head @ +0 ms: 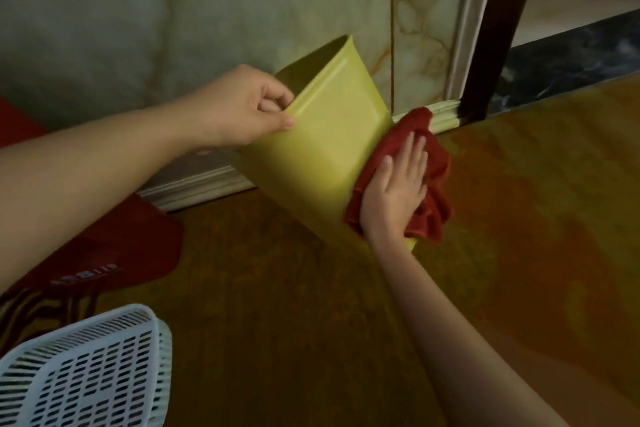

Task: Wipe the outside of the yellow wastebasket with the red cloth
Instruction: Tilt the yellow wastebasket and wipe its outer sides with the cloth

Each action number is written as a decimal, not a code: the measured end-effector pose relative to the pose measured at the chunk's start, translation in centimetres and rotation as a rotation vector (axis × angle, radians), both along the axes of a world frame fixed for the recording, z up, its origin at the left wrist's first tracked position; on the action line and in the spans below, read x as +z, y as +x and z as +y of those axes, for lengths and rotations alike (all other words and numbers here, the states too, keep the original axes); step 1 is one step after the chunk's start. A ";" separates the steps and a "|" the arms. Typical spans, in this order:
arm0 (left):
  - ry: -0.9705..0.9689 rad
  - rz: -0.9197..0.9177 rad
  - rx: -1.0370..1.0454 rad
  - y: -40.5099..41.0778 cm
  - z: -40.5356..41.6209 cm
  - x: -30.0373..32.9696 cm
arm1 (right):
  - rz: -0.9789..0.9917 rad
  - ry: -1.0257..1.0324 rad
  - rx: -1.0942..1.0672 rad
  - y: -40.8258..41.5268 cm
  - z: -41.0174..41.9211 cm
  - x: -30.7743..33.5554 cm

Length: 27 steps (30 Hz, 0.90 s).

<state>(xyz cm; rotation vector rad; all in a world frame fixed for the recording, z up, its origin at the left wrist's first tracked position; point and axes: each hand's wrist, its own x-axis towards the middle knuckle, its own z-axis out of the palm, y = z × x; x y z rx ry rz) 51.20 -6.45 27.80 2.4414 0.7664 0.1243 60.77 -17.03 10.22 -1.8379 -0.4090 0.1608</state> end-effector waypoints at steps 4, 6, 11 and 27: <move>-0.132 -0.015 0.101 0.3 0.3 0.4 | -0.433 0.021 0.248 -2.7 1.8 2.9; -0.209 -0.027 0.157 -0.8 1.2 0.7 | -0.546 -0.085 0.315 -1.0 1.8 2.0; -0.307 -0.041 0.263 -2.4 2.2 0.5 | -0.320 -0.170 0.324 2.7 -0.7 -4.5; -0.378 -0.077 0.335 1.2 2.7 2.0 | -0.549 0.061 0.341 0.0 4.4 4.4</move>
